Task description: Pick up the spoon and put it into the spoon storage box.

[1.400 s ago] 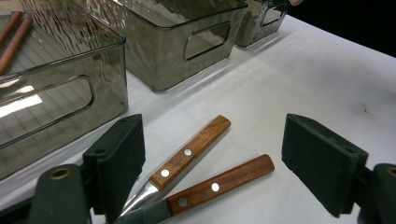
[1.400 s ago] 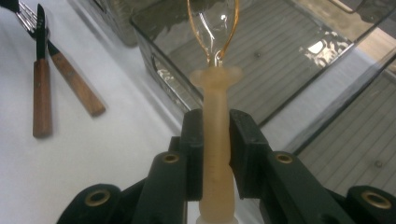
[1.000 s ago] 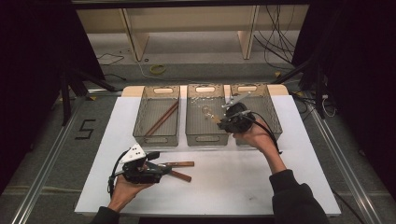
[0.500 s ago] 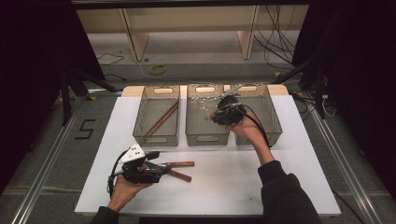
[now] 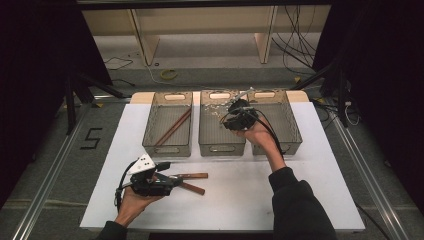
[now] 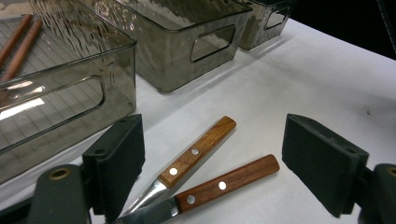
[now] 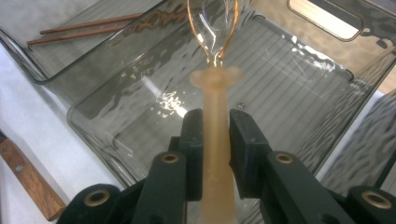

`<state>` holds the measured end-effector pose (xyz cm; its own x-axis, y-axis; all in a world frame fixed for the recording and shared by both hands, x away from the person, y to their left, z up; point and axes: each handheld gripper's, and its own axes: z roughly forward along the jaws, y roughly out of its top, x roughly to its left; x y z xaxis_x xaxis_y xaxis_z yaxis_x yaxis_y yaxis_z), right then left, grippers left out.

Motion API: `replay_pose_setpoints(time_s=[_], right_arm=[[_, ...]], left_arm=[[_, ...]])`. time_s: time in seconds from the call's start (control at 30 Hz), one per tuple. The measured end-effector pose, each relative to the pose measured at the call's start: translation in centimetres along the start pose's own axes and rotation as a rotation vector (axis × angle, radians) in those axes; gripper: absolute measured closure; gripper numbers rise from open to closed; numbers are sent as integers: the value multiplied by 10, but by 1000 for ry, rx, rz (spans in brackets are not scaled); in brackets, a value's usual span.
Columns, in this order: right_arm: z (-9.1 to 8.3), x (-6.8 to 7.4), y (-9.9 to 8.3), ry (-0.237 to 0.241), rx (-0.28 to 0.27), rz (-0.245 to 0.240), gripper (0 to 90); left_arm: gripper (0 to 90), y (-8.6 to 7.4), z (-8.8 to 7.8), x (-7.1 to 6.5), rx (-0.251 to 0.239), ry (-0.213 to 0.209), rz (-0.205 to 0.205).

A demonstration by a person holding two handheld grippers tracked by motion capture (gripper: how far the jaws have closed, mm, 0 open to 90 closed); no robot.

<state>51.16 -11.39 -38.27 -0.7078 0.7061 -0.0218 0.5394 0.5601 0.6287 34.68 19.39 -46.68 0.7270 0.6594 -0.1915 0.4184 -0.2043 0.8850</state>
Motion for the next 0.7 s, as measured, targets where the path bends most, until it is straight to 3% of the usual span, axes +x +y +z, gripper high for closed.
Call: replay_pose_setpoints(time_s=[0.7], right_arm=[[22,0,6,-6,47,33,766]], left_arm=[[206,0,0,1,3,-2,-4]])
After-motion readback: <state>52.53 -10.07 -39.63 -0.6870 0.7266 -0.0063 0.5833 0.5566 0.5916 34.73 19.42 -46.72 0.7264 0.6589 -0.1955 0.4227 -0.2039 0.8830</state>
